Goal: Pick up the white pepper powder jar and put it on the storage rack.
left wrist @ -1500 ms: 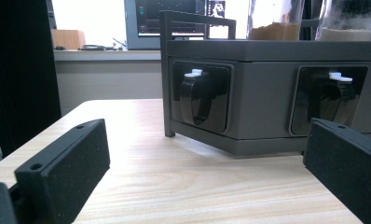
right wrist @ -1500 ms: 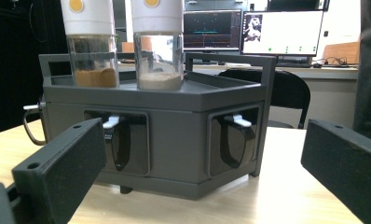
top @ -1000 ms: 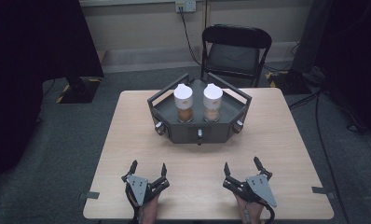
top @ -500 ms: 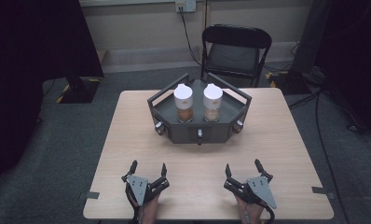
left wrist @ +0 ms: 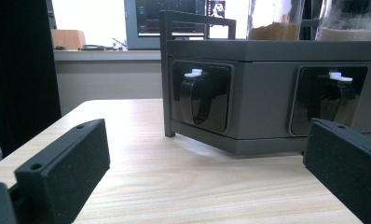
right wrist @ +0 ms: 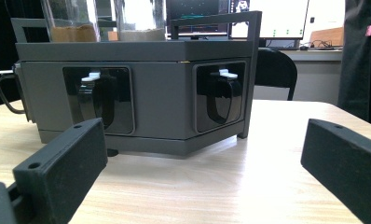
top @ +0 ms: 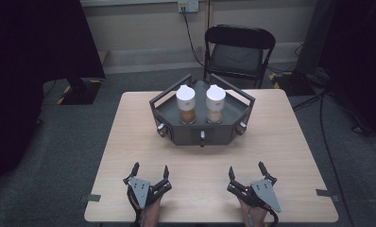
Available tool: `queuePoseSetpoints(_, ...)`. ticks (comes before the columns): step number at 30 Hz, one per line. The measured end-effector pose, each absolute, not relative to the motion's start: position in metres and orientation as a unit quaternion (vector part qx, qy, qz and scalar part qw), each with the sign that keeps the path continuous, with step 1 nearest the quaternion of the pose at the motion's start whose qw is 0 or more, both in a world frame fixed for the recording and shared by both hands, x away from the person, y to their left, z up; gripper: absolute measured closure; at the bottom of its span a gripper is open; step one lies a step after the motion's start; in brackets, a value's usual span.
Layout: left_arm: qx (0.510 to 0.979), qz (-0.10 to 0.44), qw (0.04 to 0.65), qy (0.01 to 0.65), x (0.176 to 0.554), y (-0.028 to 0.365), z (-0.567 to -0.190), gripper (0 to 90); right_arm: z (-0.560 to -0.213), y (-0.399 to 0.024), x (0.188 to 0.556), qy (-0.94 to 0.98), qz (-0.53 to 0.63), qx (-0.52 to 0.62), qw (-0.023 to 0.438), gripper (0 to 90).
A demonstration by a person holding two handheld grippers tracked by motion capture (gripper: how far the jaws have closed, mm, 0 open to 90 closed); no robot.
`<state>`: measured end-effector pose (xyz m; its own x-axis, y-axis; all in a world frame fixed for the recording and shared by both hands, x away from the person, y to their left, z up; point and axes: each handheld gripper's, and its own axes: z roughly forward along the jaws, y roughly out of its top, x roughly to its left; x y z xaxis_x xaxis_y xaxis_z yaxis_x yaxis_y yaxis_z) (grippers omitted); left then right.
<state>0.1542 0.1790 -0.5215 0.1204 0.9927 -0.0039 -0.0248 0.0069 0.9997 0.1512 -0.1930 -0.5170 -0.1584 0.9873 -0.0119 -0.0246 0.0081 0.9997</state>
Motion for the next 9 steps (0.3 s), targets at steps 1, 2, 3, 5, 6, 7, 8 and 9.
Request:
queuePoseSetpoints(1,0.522,0.474,0.537,0.464,0.1542,0.1790,-0.5215,0.0,-0.5171,-0.1930,0.1512,0.535,0.541,0.449,0.467,0.0)
queuePoseSetpoints(2,0.522,0.474,0.537,0.464,0.1542,0.1790,-0.5215,0.0,-0.5171,-0.1931,0.1511,0.536,0.541,0.449,0.467,0.0)
queuePoseSetpoints(3,0.522,0.474,0.537,0.464,0.1542,0.1790,-0.5215,0.0,-0.5172,-0.1932,0.1512,0.536,0.541,0.449,0.467,0.0)
queuePoseSetpoints(5,0.522,0.474,0.537,0.464,0.1542,0.1790,-0.5215,0.0,-0.5170,-0.1932,0.1513,0.537,0.541,0.449,0.467,0.0)
queuePoseSetpoints(6,0.521,0.474,0.537,0.464,0.1542,0.1790,-0.5215,0.0,-0.5170,-0.1933,0.1514,0.537,0.541,0.449,0.466,0.0)
queuePoseSetpoints(7,0.522,0.474,0.537,0.464,0.1543,0.1790,-0.5214,0.0,-0.5167,-0.1935,0.1517,0.538,0.541,0.449,0.466,0.0)
queuePoseSetpoints(8,0.520,0.475,0.536,0.465,0.1539,0.1782,-0.5214,0.0,-0.5165,-0.1937,0.1518,0.538,0.541,0.449,0.465,0.0)
queuePoseSetpoints(9,0.517,0.479,0.533,0.469,0.1530,0.1756,-0.5215,0.0,-0.5164,-0.1940,0.1519,0.537,0.542,0.449,0.464,0.0)
